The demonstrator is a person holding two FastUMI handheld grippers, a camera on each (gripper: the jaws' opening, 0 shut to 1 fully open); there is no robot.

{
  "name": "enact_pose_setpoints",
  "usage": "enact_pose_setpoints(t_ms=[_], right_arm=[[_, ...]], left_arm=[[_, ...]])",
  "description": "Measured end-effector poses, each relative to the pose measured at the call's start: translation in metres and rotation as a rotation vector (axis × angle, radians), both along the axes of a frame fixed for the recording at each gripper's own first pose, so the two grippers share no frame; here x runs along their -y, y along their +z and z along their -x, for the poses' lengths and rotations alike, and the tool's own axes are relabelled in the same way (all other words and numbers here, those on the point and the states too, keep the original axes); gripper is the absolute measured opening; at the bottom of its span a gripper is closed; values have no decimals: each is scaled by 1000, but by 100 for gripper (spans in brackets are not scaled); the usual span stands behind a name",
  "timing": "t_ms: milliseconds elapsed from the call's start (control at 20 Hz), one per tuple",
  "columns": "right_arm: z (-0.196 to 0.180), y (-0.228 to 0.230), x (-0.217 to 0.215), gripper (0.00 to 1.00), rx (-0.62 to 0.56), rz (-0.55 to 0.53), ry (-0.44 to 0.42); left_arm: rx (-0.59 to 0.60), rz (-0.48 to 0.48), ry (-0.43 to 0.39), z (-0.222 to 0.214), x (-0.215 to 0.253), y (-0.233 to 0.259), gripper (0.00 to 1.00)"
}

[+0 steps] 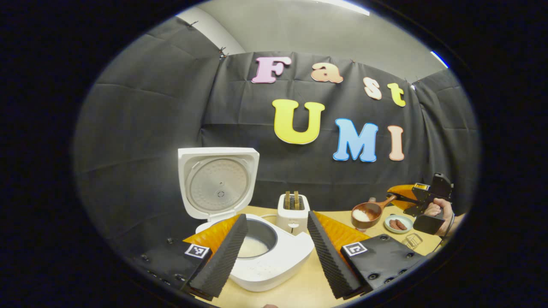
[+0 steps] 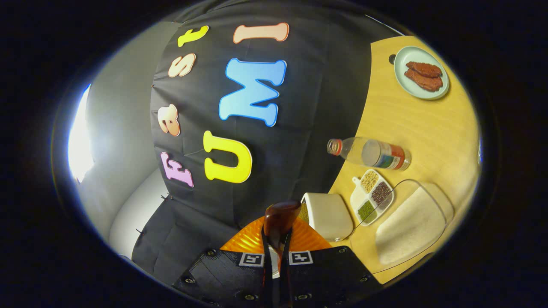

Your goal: Close the left gripper, press the button to open the rice cooker; take a wooden spoon from the chopstick holder with the right hand, scoop a spoonful of rice and pour it into the rice cooker, then put the wooden spoon back into the chopstick holder.

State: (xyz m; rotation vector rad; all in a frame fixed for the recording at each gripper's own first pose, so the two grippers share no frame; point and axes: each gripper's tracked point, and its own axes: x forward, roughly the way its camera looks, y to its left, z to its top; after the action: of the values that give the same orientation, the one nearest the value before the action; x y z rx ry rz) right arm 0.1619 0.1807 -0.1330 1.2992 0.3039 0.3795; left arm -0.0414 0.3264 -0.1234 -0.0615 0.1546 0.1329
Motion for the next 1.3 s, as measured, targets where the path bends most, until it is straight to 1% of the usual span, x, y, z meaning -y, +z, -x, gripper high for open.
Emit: enact_pose_setpoints(t_ms=[100, 150, 250, 350, 400, 750, 850, 1050, 1250, 1300], right_arm=[[-4, 5, -22, 7, 11, 17, 36], [-5, 11, -34, 7, 18, 19, 54], [-10, 19, -57, 7, 30, 19, 86], [-18, 21, -81, 7, 39, 37, 116], [-22, 21, -93, 7, 44, 53, 133], [-28, 22, -181, 7, 67, 156, 262], [-32, 17, -204, 7, 69, 205, 292], [-43, 3, -244, 6, 90, 349, 343], [-55, -12, -272, 7, 104, 473, 372], [-58, -15, -276, 7, 109, 503, 376]], left_arm=[[3, 2, 12, 3, -11, 0, 94], [4, 6, 19, 6, -16, -1, 97], [10, 16, 35, 9, -28, 0, 94], [14, 19, 48, 13, -37, -1, 94], [16, 17, 50, 15, -42, -2, 96], [3, 13, 35, 31, -57, -11, 97], [6, 5, 33, 36, -60, -12, 97], [-16, 6, 31, 43, -69, -25, 97], [-25, 14, 58, 51, -82, -31, 95], [-27, 16, 65, 53, -84, -33, 97]])
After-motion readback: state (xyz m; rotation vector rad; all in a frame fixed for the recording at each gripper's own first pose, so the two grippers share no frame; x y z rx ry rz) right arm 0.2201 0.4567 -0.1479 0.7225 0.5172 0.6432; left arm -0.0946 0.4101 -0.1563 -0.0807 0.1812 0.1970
